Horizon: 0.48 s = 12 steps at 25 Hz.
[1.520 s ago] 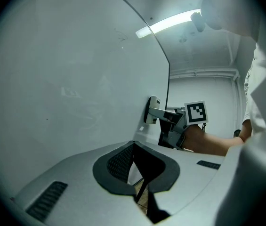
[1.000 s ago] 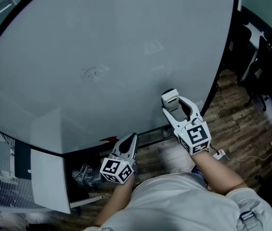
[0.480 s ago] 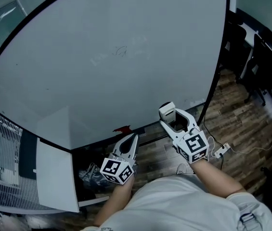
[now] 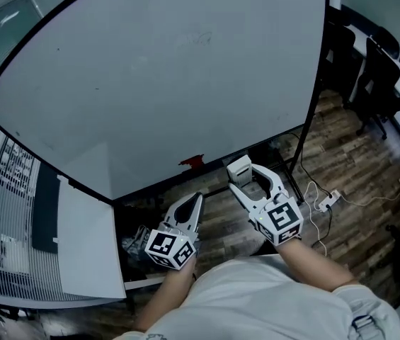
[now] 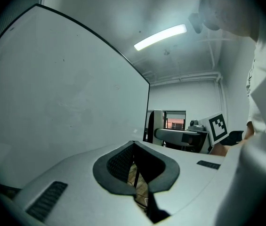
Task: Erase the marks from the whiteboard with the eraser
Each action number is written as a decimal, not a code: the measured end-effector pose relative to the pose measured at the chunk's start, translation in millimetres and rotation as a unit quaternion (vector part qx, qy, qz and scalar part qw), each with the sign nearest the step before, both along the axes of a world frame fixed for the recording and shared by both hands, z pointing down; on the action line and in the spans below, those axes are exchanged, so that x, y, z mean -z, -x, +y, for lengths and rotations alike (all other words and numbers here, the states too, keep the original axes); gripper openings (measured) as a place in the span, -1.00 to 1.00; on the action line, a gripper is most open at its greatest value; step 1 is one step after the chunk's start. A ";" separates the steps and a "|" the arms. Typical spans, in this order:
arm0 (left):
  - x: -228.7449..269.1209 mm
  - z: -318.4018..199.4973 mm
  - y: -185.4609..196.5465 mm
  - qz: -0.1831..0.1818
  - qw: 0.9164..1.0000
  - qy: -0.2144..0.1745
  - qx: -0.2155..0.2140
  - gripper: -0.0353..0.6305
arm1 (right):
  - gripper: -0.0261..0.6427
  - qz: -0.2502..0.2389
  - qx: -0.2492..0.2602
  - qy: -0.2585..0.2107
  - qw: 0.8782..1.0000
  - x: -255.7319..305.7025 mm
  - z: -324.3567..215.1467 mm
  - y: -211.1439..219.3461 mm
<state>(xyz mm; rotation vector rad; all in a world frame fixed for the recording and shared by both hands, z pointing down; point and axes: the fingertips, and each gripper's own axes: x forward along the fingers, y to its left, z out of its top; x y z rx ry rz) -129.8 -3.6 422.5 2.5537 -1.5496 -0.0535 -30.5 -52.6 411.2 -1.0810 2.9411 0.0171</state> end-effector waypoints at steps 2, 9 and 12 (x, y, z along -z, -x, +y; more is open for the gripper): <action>-0.5 16.5 1.6 0.000 1.000 -0.001 -0.006 -0.87 | -0.19 0.001 0.002 0.000 1.000 -1.4 22.8 6.1; 0.5 56.9 -4.2 0.011 1.000 -0.008 -0.016 -0.87 | -0.19 0.011 0.013 0.002 1.000 -5.3 76.4 11.9; 2.5 69.4 -13.1 0.013 1.000 -0.013 -0.016 -0.87 | -0.19 0.012 0.019 0.001 1.000 -4.2 91.6 7.8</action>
